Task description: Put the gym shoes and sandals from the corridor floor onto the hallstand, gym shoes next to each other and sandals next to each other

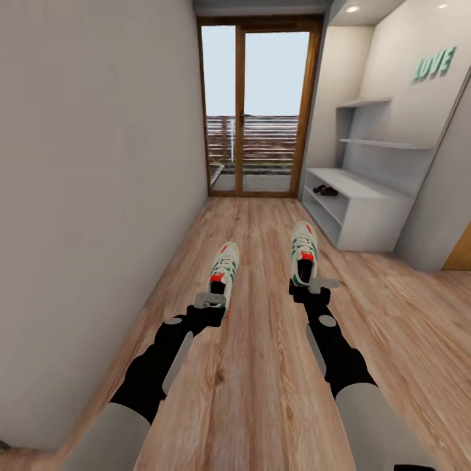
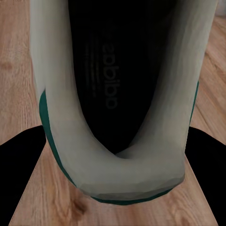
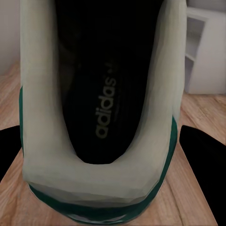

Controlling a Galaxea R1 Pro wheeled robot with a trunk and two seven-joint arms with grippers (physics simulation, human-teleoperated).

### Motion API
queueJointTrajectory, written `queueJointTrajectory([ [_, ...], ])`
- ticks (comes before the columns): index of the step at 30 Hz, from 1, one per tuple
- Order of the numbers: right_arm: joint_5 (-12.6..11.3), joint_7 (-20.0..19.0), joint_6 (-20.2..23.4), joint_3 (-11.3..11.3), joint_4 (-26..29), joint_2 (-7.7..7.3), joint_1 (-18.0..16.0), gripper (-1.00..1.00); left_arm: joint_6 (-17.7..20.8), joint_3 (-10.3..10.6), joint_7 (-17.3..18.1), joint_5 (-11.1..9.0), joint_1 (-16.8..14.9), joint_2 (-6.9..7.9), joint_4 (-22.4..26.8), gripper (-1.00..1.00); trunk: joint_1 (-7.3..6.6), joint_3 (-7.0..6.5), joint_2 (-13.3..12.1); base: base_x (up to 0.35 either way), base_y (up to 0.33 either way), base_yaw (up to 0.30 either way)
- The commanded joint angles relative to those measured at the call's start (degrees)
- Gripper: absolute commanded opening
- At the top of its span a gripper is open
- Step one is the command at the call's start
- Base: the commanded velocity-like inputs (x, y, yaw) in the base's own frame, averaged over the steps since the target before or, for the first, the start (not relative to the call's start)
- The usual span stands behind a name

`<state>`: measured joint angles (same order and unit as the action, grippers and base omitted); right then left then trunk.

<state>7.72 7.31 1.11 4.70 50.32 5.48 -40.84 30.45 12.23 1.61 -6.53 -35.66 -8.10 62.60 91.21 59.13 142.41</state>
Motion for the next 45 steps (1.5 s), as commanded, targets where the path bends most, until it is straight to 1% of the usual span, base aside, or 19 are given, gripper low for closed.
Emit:
queueJointTrajectory([
  [1,0.59,0.07,0.1,0.14,0.04,0.06,-0.03,-1.0,0.31,0.02,-0.12,-0.58,-0.03,0.01,0.06,-1.0,0.02,0.05,0.02,0.318,0.0,0.0],
  [12,0.87,0.22,-0.31,-0.01,0.04,0.14,-0.03,-1.0,0.31,-0.01,-0.12,-0.59,-0.03,0.02,0.06,-1.0,0.02,0.05,0.02,0.318,0.0,0.0],
  [25,0.67,0.23,-0.41,0.08,-0.05,0.06,-0.03,-1.0,0.31,-0.01,-0.12,-0.59,-0.03,0.02,0.06,-1.0,0.02,0.05,0.02,0.317,0.001,0.0],
  [45,0.69,0.22,-0.47,0.06,-0.05,0.06,-0.03,-1.0,0.31,0.08,-0.12,-0.59,-0.02,-0.03,0.06,-1.0,0.02,0.05,0.02,0.282,0.054,0.0],
])
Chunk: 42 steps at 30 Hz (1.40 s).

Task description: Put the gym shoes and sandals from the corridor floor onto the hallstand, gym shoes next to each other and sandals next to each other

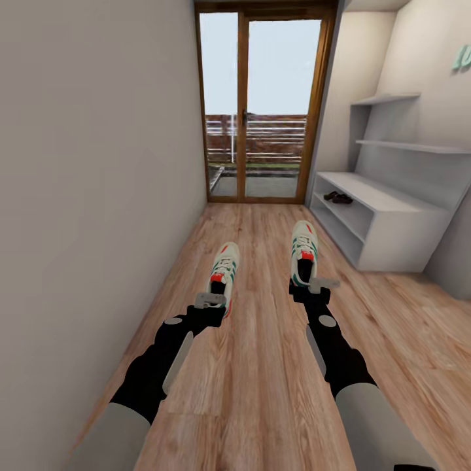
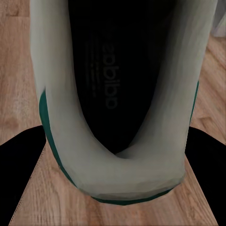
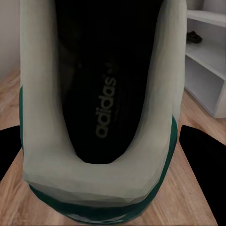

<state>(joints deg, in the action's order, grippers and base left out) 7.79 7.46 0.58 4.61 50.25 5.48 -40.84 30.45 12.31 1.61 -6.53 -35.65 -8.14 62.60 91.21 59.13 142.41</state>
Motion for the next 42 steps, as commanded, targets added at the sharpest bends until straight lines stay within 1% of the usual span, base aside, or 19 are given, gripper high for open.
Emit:
queueJointTrajectory([
  [1,0.63,0.07,0.06,0.14,0.02,0.06,-0.03,-1.0,0.31,-0.01,-0.12,-0.59,-0.03,-0.01,0.06,-1.0,0.02,0.05,0.02,0.34,0.003,0.0],
  [42,0.91,0.04,0.04,0.2,0.02,0.06,-0.03,-1.0,0.26,-0.01,-0.09,-0.59,-0.02,-0.01,0.06,-1.0,0.02,0.05,0.02,0.344,0.0,0.0],
])
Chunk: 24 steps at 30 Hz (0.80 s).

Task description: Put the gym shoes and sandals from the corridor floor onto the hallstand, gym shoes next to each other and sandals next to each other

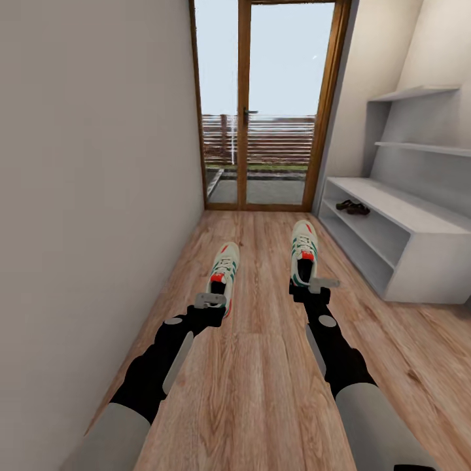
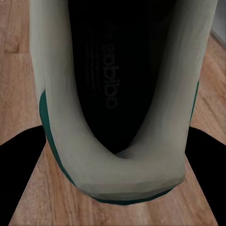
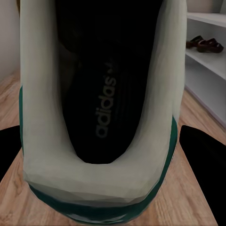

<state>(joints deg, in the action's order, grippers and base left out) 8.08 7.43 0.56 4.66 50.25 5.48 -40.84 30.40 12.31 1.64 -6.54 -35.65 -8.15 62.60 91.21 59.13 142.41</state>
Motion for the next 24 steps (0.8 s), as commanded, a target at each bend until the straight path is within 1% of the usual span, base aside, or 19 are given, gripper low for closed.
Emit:
queueJointTrajectory([
  [1,0.62,0.06,0.06,0.16,0.02,0.06,-0.03,-1.0,0.3,-0.01,-0.13,-0.58,-0.02,0.01,0.06,-1.0,0.02,0.05,0.02,0.345,0.0,0.0],
  [24,0.62,0.06,0.06,0.14,0.02,0.06,-0.03,-1.0,0.29,-0.01,-0.12,-0.58,-0.04,0.05,0.06,-1.0,0.02,0.05,0.02,0.344,0.0,0.0],
])
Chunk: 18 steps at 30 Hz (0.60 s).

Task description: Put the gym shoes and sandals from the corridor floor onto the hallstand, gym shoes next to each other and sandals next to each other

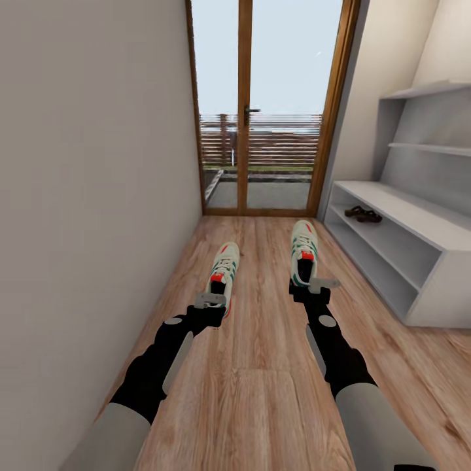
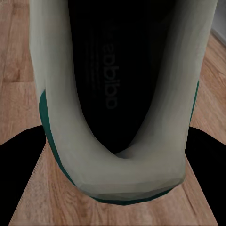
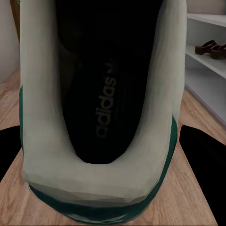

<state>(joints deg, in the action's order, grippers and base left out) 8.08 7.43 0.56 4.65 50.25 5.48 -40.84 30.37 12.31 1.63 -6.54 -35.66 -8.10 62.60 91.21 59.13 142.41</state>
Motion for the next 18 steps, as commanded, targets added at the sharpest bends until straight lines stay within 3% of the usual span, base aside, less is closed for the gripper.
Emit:
queueJointTrajectory([
  [1,0.63,0.06,0.06,0.14,0.02,0.06,-0.03,-1.0,0.32,-0.01,-0.11,-0.58,-0.03,0.01,0.06,-1.0,0.02,0.05,0.02,0.344,0.0,0.0],
  [18,0.63,0.05,0.06,0.15,0.02,0.06,-0.03,-1.0,0.31,-0.01,-0.14,-0.58,-0.03,-0.01,0.06,-1.0,0.02,0.05,0.02,0.344,0.0,0.0],
])
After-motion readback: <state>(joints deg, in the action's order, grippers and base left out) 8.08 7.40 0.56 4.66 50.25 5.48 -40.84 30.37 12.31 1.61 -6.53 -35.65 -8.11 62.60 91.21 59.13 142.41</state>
